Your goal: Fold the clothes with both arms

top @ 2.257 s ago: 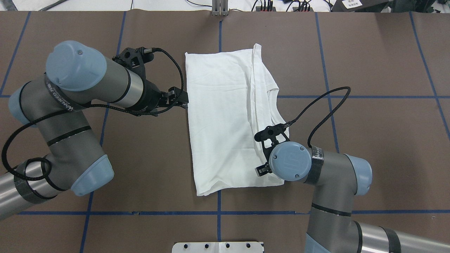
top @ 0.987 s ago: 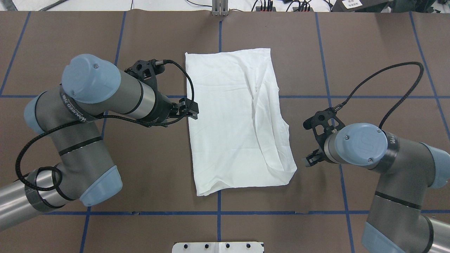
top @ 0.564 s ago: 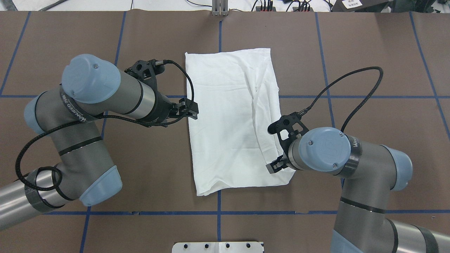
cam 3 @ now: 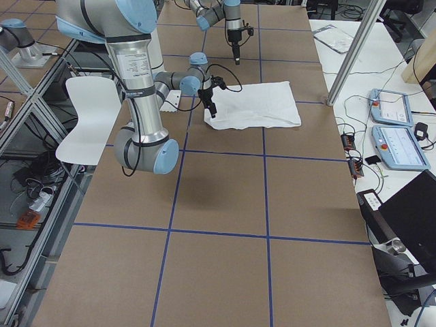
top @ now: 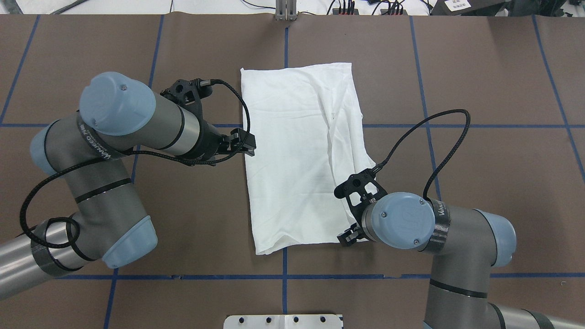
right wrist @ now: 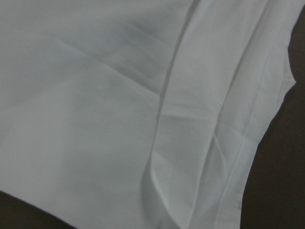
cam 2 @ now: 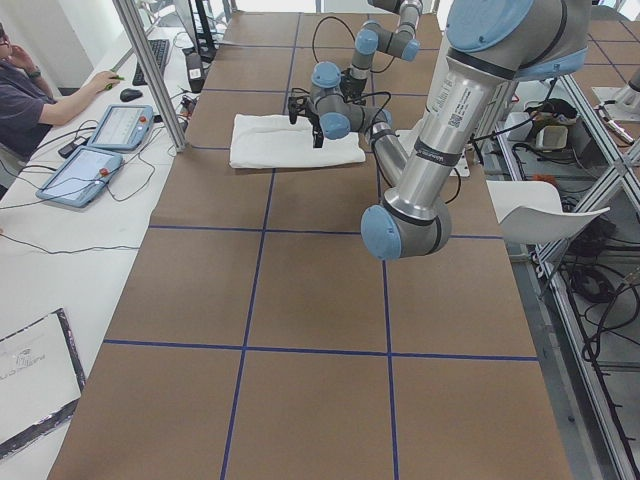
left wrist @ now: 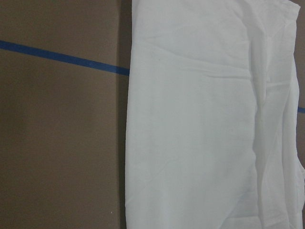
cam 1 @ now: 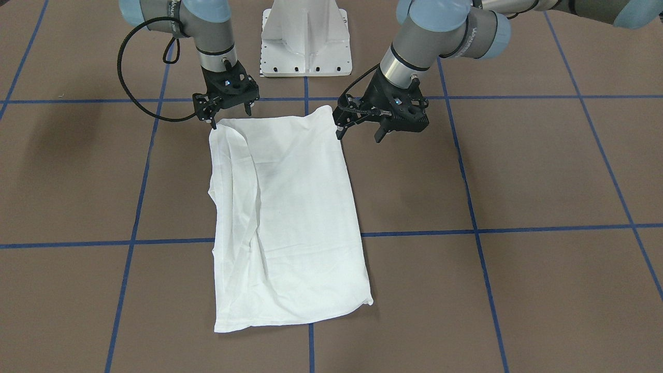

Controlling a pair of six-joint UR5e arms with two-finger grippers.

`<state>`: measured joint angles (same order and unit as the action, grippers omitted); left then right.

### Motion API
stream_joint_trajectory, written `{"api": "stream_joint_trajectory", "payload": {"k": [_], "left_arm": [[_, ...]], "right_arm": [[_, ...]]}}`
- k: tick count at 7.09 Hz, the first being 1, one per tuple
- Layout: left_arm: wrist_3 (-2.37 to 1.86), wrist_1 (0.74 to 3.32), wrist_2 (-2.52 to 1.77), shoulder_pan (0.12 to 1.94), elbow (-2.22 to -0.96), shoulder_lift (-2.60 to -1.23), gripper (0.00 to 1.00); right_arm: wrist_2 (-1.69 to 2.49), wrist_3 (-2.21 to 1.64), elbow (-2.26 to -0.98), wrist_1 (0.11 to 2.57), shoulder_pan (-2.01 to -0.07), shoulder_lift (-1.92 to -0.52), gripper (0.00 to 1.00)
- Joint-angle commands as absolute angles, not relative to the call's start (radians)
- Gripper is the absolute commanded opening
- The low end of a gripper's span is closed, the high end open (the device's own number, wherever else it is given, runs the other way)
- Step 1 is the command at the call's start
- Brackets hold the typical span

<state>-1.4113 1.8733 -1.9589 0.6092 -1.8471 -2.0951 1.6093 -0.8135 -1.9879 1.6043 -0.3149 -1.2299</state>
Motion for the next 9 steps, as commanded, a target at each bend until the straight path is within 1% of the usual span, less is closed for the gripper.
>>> {"api": "stream_joint_trajectory", "payload": {"k": [1,7,9], "left_arm": [[-1.413,1.919,-1.959,0.609,-1.816,-2.092,1.00],[-1.414,1.942,-1.959,0.609,-1.801,-2.092,1.00],[-1.414,1.942,-1.959,0.609,-1.801,-2.092,1.00]], "right_arm": [[1.563,-0.807,-1.962,1.611,-0.327,-1.229,0.98],[1.559,-0.807,-1.911,1.612,-0.316,-1.227,0.98],[1.572,-0.793,-1.901,1.611,-0.360,-1.227,0.97]]}}
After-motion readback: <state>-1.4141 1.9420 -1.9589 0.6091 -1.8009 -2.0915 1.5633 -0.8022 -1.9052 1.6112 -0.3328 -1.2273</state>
